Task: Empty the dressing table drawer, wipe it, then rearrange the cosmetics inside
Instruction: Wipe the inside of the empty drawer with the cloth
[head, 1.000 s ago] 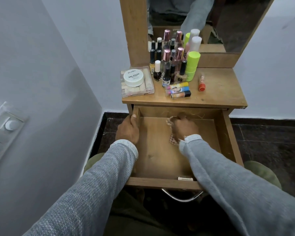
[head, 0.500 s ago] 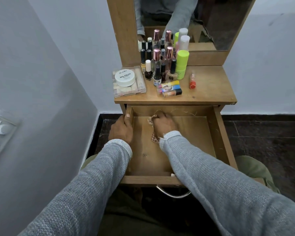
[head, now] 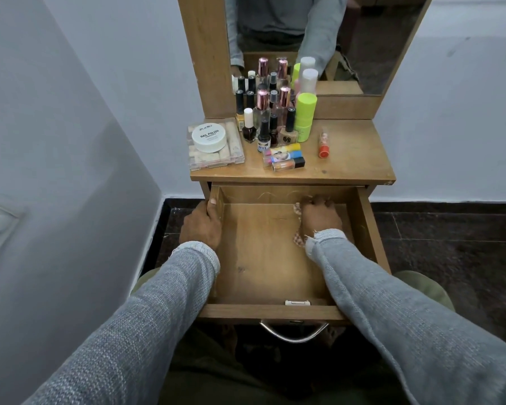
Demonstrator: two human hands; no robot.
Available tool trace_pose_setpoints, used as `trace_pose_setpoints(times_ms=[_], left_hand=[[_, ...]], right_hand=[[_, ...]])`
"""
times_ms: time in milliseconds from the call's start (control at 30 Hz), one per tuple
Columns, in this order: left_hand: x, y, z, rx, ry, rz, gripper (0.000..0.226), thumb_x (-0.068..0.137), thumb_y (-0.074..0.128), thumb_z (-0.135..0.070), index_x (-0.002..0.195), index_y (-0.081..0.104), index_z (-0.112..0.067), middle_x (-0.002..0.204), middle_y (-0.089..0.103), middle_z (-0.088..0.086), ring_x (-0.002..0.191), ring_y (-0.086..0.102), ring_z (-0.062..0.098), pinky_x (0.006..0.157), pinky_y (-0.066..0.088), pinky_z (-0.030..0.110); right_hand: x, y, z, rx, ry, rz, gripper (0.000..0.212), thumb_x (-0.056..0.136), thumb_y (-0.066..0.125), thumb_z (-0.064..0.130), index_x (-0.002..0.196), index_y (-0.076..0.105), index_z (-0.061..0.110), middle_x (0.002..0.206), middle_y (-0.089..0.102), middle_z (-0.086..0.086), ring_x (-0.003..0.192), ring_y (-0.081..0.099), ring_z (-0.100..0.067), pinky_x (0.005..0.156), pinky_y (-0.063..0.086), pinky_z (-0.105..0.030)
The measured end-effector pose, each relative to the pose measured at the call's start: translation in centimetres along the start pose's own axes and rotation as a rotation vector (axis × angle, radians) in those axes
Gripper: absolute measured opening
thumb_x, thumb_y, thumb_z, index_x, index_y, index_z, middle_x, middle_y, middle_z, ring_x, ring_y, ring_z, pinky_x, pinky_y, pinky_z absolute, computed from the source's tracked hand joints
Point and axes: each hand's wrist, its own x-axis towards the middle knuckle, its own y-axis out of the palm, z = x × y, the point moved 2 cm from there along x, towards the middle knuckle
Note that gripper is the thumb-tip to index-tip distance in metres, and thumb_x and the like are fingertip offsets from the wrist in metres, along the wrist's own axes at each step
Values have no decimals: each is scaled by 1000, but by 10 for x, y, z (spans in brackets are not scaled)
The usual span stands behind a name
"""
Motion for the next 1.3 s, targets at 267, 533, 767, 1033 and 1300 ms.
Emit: trace_pose_setpoints(times_ms=[267,533,767,1033,1300], left_hand=[[-2,-1,1,2,-7,-3,52,102,22,-45,111,60,-12,110,66,18,101,59,40,89,46,44],[-1,-1,1,-9,4,-8,51,102,22,-44,109,61,-11,108,67,16,98,61,38,88,47,43],[-2,0,2,-11,12,-7,51,102,22,-44,106,61,-11,104,67,14,94,61,36,84,47,40],[-1,0,3,-6,15,-9,50,102,23,-44,106,61,-11,103,67,14,93,62,35,84,49,42],[-1,0,1,7,6,-6,51,102,23,-44,111,61,-11,108,66,16,98,61,38,89,48,45]], right_hand=[[-2,8,28,-1,-178,-30,60,74,76,14,129,51,15,139,37,-11,133,31,-34,100,44,-50],[-2,3,-26,-8,-16,-40,53,83,69,17,131,48,19,136,37,-13,126,35,-38,98,44,-52],[-4,1,-39,-50,72,-89,36,94,49,18,130,46,16,130,35,-17,120,40,-39,89,46,-48],[-11,-1,-37,-130,77,52,37,96,45,14,133,43,8,135,40,-21,122,44,-42,95,44,-49],[-11,0,-40,-79,97,41,37,99,36,10,135,40,4,133,37,-21,114,54,-40,92,46,-48]])
